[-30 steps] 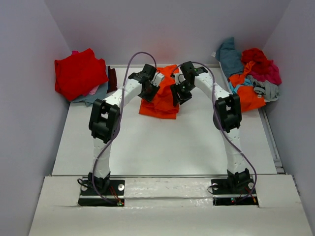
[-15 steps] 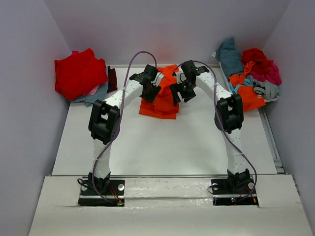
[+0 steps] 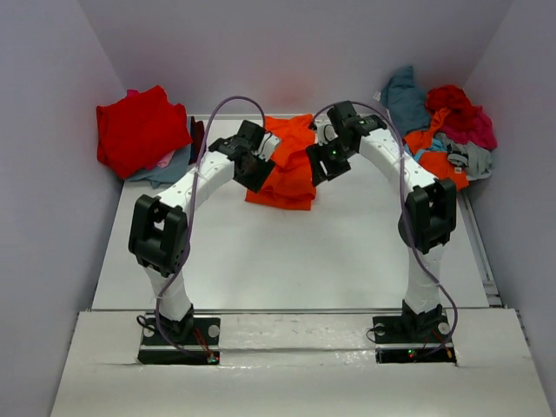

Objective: Fold and stack the t-shirts
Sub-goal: Fold the tshirt

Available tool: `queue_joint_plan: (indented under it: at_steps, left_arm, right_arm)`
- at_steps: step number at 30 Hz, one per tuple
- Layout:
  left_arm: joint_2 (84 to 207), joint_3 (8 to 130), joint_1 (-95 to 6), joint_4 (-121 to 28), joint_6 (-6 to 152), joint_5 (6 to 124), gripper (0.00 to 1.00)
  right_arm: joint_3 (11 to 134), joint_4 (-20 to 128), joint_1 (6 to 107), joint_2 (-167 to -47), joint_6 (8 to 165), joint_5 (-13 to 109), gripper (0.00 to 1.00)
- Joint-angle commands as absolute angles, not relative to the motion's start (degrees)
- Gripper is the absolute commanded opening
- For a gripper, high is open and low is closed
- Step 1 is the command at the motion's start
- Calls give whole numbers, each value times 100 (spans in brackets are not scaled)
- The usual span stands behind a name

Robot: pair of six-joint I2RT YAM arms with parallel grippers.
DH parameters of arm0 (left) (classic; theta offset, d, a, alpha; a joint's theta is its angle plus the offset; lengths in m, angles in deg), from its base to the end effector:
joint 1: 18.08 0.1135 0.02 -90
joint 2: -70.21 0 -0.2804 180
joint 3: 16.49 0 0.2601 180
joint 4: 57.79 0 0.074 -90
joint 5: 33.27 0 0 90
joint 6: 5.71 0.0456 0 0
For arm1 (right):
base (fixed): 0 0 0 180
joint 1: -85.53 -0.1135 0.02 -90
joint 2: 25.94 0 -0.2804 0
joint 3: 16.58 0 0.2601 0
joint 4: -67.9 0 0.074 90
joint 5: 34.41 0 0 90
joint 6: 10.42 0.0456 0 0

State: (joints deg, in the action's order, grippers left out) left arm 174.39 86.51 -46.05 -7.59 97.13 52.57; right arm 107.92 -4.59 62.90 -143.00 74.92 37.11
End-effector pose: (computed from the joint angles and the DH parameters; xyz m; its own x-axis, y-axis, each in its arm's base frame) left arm 0.3754 -0.1956 0.2867 -0.5777 0.5577 -0.5959 0.5704 0.7981 0.1940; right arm 0.4143 0.1884 0.2906 -0.7944 -0.4147 -0.4438 -0.5547 0.7929 0.2522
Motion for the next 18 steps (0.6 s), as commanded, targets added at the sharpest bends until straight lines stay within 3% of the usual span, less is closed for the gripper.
queue_joint_plan:
  at_steps: [1,3,7,18]
  left_arm:
    - [17454,8325,-4585,-481,9818,5647,70]
    - [17497,8210,-4585,-534,9827,5821,70]
    - [17690,8175,-4585,-596,9844,5858,69]
    - [18324,8763,-4585,-763,9836,5726,69]
  right_arm:
    - [10487,-433,6162,-14248,7466,3502,52]
    - [10434,-424,6162,-14318,7458,3467,39]
    - [10486,-450,6162,-14537,7449,3441,22]
    - [10917,-617,6110,-15180,7440,3194,15]
